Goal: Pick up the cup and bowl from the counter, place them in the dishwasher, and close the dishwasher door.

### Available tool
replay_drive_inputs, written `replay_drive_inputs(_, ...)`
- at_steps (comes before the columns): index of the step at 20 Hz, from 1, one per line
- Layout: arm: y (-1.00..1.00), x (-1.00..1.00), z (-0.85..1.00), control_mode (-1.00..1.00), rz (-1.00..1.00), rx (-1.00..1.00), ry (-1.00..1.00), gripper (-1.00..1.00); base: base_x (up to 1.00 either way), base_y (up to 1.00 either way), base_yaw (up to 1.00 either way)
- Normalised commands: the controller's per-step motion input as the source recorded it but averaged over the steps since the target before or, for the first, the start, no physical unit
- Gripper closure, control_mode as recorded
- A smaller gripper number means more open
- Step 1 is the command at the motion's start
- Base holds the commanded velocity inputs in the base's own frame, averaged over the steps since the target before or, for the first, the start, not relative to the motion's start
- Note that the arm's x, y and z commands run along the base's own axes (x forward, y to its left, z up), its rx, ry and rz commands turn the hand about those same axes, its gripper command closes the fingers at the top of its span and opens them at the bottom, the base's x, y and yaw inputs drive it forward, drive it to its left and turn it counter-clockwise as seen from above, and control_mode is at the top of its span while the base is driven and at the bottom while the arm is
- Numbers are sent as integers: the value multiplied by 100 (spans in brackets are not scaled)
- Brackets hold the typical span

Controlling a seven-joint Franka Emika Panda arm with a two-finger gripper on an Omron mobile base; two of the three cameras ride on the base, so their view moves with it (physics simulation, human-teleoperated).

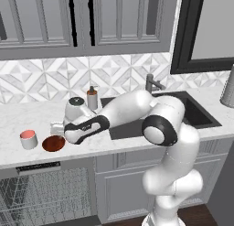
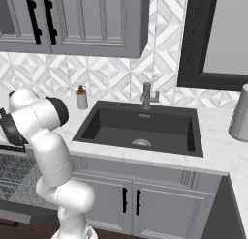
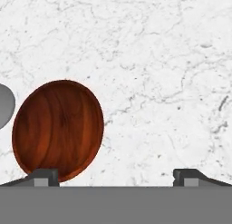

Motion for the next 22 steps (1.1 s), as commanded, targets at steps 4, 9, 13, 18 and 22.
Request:
replay_drive_inputs(4,27,29,-28,-100,-1,0,-1,-100,0,0,0)
replay_drive_inputs(9,24,10,-9,-100,-2,0,0,-100,0,0,0)
replay_drive_inputs(13,5,11,-10,-100,-1,0,0,-100,0,0,0)
replay_drive_inputs(18,0,14,-11,-100,0,0,0,-100,0,0,0)
replay_drive_inputs(22,0,15,-27,-100,0,0,0,-100,0,0,0)
